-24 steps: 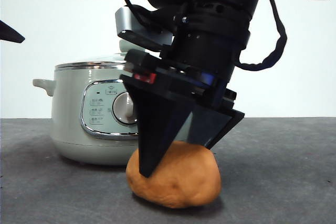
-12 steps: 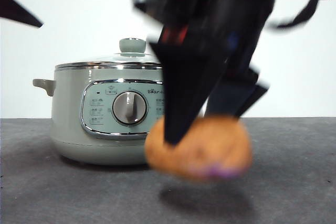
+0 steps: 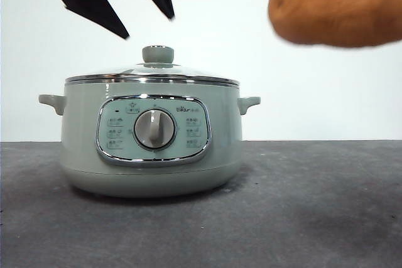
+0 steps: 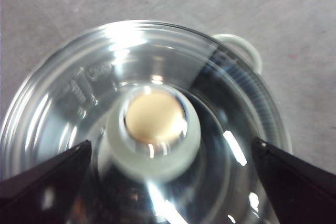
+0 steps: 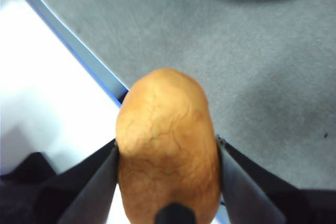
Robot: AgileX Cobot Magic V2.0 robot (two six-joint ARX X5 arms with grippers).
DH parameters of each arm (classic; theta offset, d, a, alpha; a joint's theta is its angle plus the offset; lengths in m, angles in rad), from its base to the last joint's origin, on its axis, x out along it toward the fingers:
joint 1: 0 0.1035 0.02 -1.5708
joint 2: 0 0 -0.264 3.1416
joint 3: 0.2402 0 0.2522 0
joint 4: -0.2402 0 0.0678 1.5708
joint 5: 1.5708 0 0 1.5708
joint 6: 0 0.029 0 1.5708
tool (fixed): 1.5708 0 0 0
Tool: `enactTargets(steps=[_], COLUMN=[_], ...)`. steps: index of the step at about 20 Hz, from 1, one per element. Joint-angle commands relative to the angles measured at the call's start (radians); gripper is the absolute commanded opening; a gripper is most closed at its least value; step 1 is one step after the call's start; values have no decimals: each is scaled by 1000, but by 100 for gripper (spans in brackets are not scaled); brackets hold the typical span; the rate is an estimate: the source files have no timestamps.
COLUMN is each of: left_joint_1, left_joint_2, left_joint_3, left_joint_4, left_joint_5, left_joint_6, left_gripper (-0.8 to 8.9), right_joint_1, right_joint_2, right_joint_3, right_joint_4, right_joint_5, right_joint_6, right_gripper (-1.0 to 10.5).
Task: Pick up the potato,open the lid,put the potato in the pot,close the lid
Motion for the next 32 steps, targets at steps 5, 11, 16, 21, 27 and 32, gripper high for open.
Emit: enactTargets(steps=[5,11,16,21,27,32], left_joint_1=[-17,-39,-41,-41,-40,-18], left_joint_2=[110,119,119,110,40,22], left_joint_3=[23,23,23,26,116,269], left_joint_4=[106,84,70,98,76,-74], left_joint_5=[-63,-62,-64,-84,-85,-161], left_joint_6=[24,27,44,43,39,68], left_gripper=[623,293,-9,-9,-9,-9], right_joint_1=[0,0,0,0,0,0], right_joint_2=[-39,-39,-39,-39,-29,97], right_joint_3=[-2,-2,-2,-2,-2,70], right_joint_4=[-8,-5,-7,0,71,95], right_joint_5=[4,4,4,34,134,134], right_joint_6=[56,58,58,58,129,129], right_gripper=[-15,-15,-15,-15,-15,-15])
